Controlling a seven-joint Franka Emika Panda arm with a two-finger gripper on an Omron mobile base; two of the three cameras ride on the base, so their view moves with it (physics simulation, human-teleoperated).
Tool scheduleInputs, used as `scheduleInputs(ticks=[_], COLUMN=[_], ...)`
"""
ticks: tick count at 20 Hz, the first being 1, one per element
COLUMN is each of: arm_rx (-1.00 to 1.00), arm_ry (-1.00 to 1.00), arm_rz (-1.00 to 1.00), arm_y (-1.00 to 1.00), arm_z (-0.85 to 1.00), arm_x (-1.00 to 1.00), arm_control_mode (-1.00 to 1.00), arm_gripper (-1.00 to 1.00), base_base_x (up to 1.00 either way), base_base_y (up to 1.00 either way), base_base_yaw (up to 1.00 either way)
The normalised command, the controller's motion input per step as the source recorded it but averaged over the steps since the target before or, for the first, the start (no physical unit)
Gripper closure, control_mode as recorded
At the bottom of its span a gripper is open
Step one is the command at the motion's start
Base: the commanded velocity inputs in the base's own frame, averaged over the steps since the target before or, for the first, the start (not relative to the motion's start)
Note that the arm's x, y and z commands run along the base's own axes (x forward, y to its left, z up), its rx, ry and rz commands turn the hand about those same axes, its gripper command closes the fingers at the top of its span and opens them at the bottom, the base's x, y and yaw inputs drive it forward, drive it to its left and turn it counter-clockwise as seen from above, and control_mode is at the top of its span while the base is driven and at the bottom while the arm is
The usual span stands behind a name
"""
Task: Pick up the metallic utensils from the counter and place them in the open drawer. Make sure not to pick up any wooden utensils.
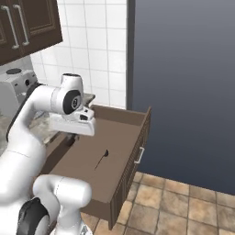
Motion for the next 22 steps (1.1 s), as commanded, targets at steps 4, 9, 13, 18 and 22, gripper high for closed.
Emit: scheduleInputs(ticks=[4, 9, 13, 18, 22], arm_rx=[0.01, 0.0, 0.0, 0.0, 0.0], arm_ry=[0.0, 0.12, 0.09, 0.0, 0.01], arm_rz=[0.0, 0.0, 0.0, 0.0, 0.0], arm_y=[0.01, 0.05, 0.18, 0.05, 0.0], arm_z=[-0.92, -0.49, -0.23, -0.05, -0.59], arm_x=[0.9, 1.0, 1.0, 0.59, 0.09], arm_control_mode=[-1.0, -1.0, -1.0, -1.0, -1.0], arm_gripper=[1.0, 1.0, 1.0, 1.0, 1.0], base_base_x=[0.0, 0.0, 0.0, 0.0, 0.0], base_base_y=[0.0, 0.0, 0.0, 0.0, 0.0], base_base_yaw=[0.0, 0.0, 0.0, 0.0, 0.0])
